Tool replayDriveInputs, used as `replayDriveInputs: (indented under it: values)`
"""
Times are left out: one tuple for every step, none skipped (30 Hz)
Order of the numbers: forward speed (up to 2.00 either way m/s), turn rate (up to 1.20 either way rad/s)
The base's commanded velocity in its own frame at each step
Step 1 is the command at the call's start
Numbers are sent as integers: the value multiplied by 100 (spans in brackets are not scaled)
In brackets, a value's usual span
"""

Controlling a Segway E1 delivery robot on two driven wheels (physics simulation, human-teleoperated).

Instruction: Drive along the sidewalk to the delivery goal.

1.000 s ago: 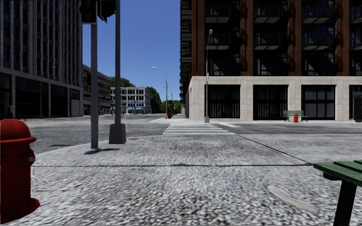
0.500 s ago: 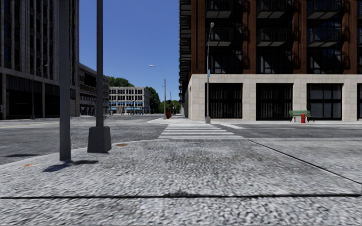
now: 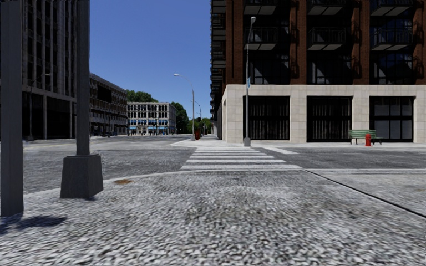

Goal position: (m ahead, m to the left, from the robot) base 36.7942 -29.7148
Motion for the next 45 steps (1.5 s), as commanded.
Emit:
replayDriveInputs:
  values:
    - [200, 0]
    - [200, 0]
    - [200, 0]
    - [200, 0]
    - [200, 0]
    - [200, 0]
    - [200, 0]
    - [200, 0]
    - [200, 0]
    - [200, 0]
    - [200, 0]
    - [200, 0]
    - [200, 0]
    - [200, 0]
    - [200, 0]
    - [200, 0]
    - [200, 0]
    - [200, 0]
    - [200, 0]
    - [200, 0]
    - [200, 0]
    - [200, 0]
    - [200, 0]
    - [200, 0]
    - [200, 0]
    - [200, 0]
    - [200, 0]
    - [200, -2]
    - [200, -23]
    - [200, -26]
    - [200, -27]
    - [200, -27]
    - [200, -27]
    - [200, -27]
    - [200, -27]
    - [200, -27]
    - [200, -27]
    - [200, -27]
    - [200, -27]
    - [200, -27]
    - [200, -25]
    - [200, -24]
    - [200, -23]
    - [200, -23]
    - [200, -23]
